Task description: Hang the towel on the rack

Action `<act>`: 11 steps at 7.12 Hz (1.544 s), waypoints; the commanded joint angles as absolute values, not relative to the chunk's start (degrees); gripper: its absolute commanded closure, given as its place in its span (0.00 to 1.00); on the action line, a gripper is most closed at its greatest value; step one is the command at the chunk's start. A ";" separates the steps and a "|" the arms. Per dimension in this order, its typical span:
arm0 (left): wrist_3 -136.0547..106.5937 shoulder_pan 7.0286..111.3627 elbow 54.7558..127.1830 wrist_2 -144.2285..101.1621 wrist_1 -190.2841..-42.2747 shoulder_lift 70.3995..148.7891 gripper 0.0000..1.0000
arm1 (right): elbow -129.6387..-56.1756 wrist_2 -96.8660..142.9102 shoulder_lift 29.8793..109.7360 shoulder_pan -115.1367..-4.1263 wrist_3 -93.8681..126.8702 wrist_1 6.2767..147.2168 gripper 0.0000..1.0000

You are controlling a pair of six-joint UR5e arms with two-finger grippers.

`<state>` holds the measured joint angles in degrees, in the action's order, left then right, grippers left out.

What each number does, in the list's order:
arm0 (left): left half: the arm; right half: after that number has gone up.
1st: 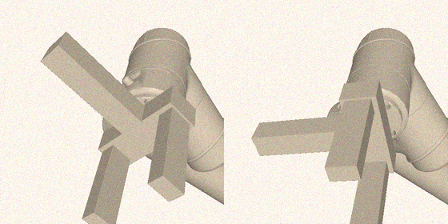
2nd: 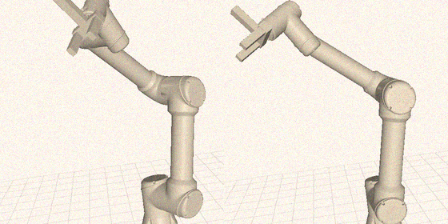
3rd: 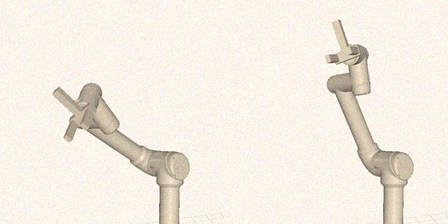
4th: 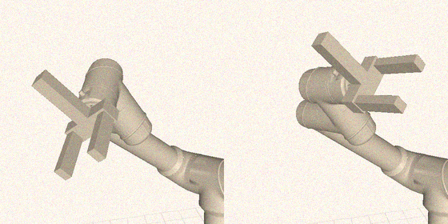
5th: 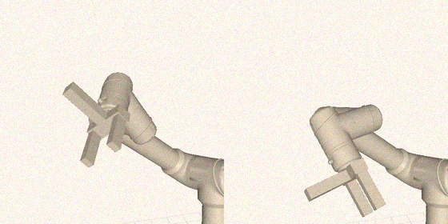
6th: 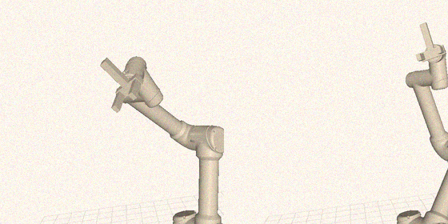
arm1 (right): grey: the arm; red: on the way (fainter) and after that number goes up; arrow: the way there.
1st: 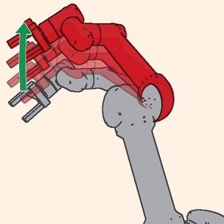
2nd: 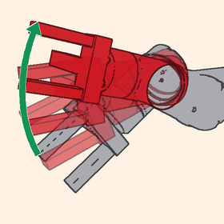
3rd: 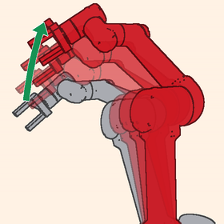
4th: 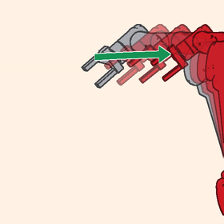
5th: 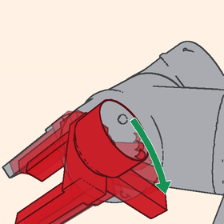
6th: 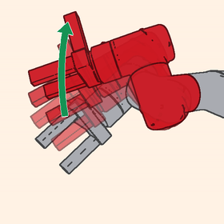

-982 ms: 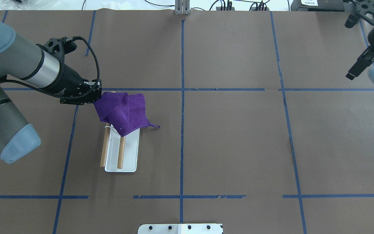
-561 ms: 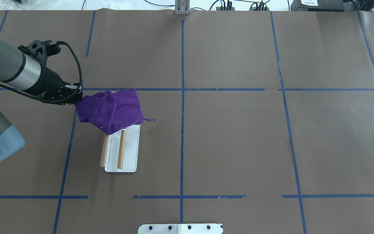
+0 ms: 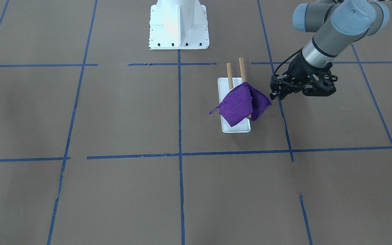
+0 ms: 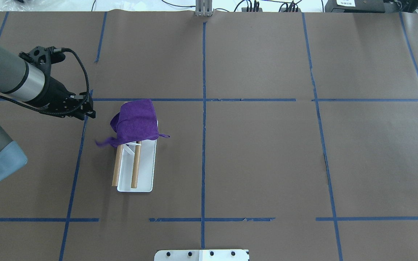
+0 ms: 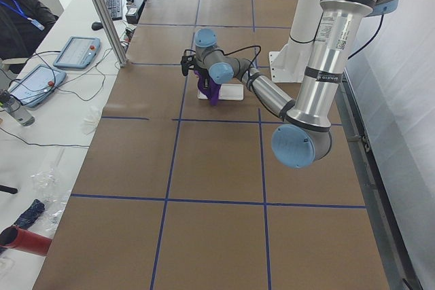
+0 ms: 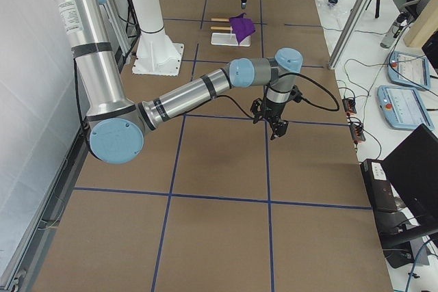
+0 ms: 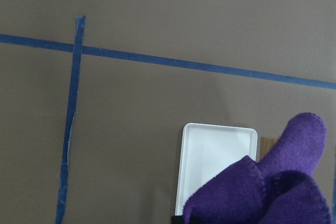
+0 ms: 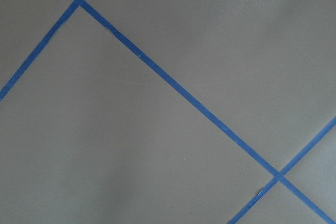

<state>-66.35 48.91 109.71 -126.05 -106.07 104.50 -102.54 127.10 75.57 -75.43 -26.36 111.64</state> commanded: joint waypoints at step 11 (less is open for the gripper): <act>7.02 83.02 103.71 -126.21 -93.16 88.62 0.00 | -102.39 132.10 100.27 -90.44 -10.92 94.51 0.01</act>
<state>3.30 78.04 104.52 -126.07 -93.05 91.48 -102.49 132.02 98.67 -90.35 -13.55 98.13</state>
